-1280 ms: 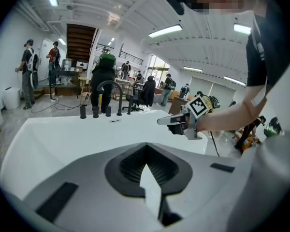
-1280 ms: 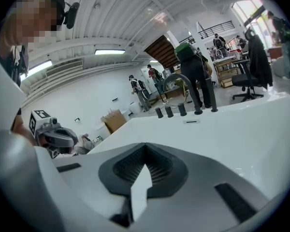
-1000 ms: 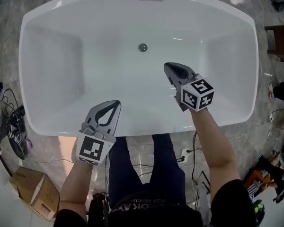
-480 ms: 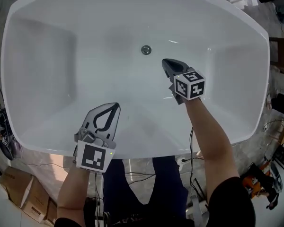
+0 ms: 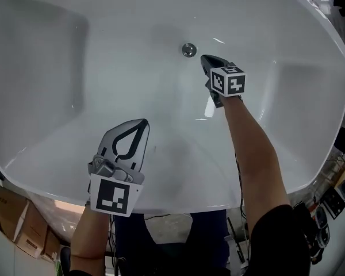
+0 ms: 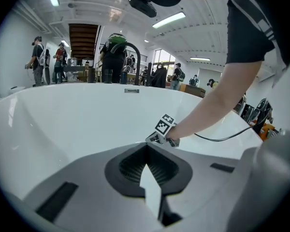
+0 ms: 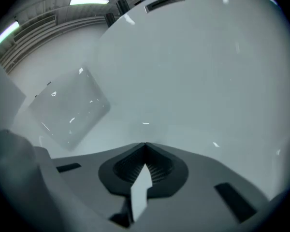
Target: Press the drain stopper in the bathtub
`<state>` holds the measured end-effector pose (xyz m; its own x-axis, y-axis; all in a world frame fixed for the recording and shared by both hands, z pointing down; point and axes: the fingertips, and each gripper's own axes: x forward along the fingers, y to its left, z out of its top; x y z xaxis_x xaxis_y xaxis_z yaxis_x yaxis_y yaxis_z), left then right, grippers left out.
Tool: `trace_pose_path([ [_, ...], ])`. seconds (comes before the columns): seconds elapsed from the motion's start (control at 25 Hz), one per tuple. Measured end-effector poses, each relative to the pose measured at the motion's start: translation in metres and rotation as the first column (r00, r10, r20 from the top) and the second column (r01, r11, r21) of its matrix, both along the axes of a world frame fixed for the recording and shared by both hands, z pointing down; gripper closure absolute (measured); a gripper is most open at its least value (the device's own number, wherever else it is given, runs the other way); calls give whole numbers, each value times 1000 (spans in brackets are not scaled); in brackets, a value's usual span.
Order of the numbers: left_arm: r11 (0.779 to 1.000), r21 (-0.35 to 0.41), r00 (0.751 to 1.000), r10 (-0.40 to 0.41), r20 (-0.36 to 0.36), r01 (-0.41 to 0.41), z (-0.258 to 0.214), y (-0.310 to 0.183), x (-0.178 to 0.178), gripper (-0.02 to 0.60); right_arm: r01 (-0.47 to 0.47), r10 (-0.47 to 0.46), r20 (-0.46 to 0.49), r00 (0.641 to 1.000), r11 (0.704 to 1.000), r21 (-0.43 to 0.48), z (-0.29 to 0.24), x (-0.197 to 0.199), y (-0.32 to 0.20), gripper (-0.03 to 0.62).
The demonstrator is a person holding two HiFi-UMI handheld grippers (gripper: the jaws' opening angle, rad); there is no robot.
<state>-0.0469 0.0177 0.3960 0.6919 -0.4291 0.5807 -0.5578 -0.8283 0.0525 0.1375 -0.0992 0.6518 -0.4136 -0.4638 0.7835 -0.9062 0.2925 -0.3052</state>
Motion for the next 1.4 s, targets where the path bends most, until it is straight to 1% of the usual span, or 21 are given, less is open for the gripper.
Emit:
trace_pose_path([
  [0.16,999,-43,1000,-24,19,24,20,-2,-3,575,20,-21,-38,999,999,-32,47,1,-14,583],
  [0.32,995,-94,999,-45,28,47,44,6,-5,575,13,-17,-51,999,997,-70,89,2,-22,583],
  [0.36,992,-112,998,-54,26,56,50,8,-6,575,22,-26,-52,998,997,-79,99,0,-23,583],
  [0.4,986,-146,996,-83,15,85,55,10,-7,575,34,-38,-55,998,996,-85,108,-2,-25,583],
  [0.44,968,-202,989,-151,-6,146,60,10,-10,575,45,-51,-64,997,995,-91,116,-4,-26,583],
  [0.48,938,-266,970,-240,-27,224,64,9,-12,575,55,-62,-76,995,994,-94,123,-3,-28,583],
  [0.52,909,-309,952,-305,-38,279,66,6,-14,575,61,-69,-89,994,993,-97,129,-2,-30,583],
  [0.56,902,-317,946,-322,-40,293,67,2,-14,575,60,-70,-101,992,993,-99,133,0,-32,583],
  [0.6,914,-299,954,-298,-34,275,67,0,-13,575,57,-67,-109,992,993,-99,135,1,-35,583],
  [0.68,952,-241,981,-194,-1,188,66,-1,-11,575,68,-79,-116,990,993,-97,140,-2,-38,583],
  [0.72,961,-228,987,-157,9,155,66,0,-10,575,81,-93,-125,988,992,-100,143,-4,-39,583],
  [0.76,962,-232,990,-144,9,142,67,2,-9,575,92,-107,-136,985,990,-107,147,-6,-39,583],
  [0.84,951,-266,986,-165,-14,155,68,3,-8,575,93,-112,-156,981,988,-125,155,-6,-39,583],
  [0.88,940,-293,980,-195,-31,178,68,3,-7,575,82,-104,-164,981,987,-135,159,-5,-41,583],
  [0.96,909,-347,962,-268,-58,233,67,2,-8,575,64,-89,-166,982,987,-149,162,-4,-44,582],
  [1.0,903,-356,958,-279,-58,242,67,2,-9,575,66,-90,-163,983,987,-148,162,-5,-45,582],
  [1.04,906,-351,962,-269,-51,235,66,2,-9,575,74,-97,-163,982,987,-143,162,-5,-45,582],
  [1.08,915,-340,968,-247,-41,219,67,3,-9,575,86,-110,-171,979,986,-140,161,-6,-45,582],
  [1.16,927,-322,977,-211,-27,191,68,5,-9,575,104,-133,-202,970,984,-145,161,-6,-43,582],
  [1.4,925,-332,979,-204,-30,182,68,7,-9,575,117,-158,-246,956,978,-175,163,-8,-43,582],
])
